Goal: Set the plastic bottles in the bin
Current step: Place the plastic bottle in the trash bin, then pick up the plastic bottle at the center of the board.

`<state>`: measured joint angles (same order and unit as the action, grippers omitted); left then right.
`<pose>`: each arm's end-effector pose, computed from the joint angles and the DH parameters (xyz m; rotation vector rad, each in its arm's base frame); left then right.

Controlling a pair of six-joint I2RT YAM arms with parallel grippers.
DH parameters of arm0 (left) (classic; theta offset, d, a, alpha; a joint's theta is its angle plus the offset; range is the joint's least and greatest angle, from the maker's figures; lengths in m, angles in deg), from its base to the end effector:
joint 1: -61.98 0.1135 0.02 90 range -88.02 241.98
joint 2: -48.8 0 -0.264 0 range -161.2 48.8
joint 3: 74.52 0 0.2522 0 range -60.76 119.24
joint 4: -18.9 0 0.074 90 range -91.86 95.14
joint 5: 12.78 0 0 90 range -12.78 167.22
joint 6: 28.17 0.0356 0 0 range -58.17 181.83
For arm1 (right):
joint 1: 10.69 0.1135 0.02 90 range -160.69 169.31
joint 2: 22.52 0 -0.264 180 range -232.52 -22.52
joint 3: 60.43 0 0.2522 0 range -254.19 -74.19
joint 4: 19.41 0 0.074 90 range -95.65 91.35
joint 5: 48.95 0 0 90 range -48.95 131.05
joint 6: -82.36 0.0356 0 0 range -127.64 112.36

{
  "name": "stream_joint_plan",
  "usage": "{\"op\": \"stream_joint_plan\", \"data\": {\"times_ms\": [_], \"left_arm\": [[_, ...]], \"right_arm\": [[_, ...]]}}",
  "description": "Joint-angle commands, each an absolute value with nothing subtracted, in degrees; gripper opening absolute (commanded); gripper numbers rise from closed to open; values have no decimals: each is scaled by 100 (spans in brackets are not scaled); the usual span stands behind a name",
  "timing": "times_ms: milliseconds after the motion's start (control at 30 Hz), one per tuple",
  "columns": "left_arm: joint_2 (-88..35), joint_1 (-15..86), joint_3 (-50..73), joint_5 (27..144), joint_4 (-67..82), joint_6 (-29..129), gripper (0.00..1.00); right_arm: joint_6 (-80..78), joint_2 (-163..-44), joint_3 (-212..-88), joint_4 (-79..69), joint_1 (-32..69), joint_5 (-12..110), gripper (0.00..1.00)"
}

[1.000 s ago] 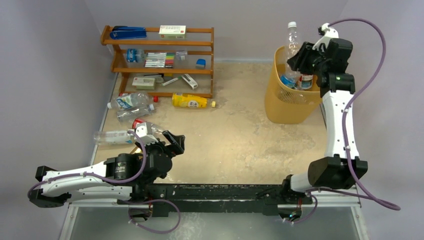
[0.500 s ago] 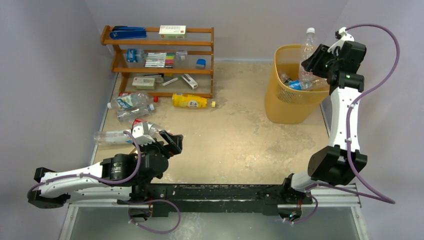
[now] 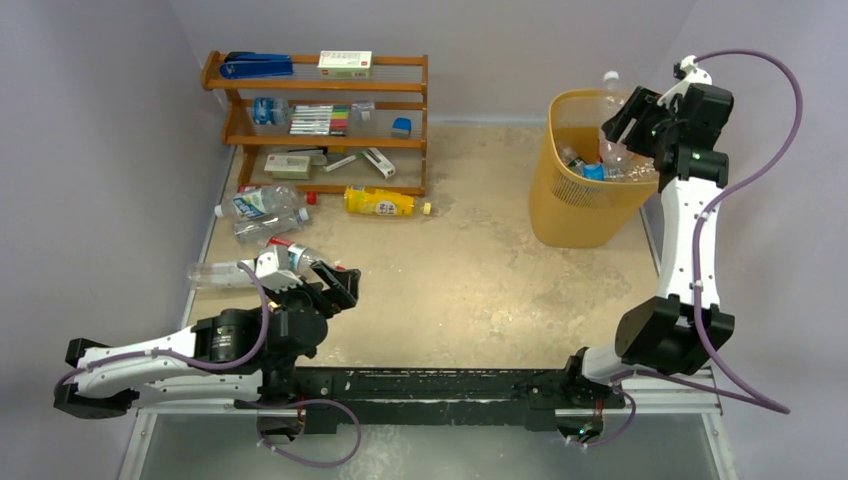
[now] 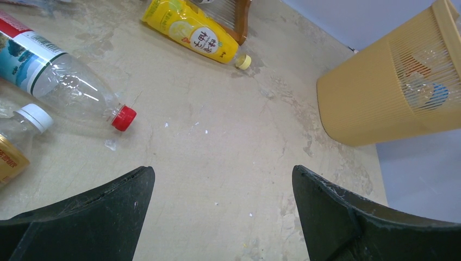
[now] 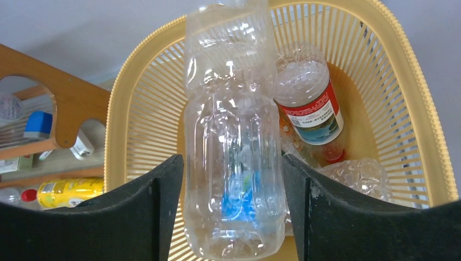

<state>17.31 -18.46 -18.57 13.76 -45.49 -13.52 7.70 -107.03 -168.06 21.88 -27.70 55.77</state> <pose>0.0469 -0.0868 0.2981 -0.4469 1.8524 -0.5987 0.3179 -0.0878 0.4415 0.3539 1.8496 0.2224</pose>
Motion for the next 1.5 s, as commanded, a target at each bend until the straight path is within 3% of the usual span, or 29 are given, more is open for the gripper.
{"op": "stream_joint_plan", "data": {"times_ms": [0, 567, 1067, 1467], "left_arm": [[1764, -1879, -1901, 1312, -4466, -1212, 98], [1294, -1879, -1905, 1494, -4027, -1151, 97], [1206, -1884, -1848, 1458, -4378, -1506, 98], [1458, -1884, -1930, 1445, -4669, -1735, 98]], "right_arm": [[792, -10277, -16684, 1923, -2792, 5875, 70], [785, -9606, -16541, 1910, -2532, 6792, 77], [850, -10091, -16085, 1335, 741, 5776, 94], [461, -11213, -15853, 664, 1689, 5437, 92]]}}
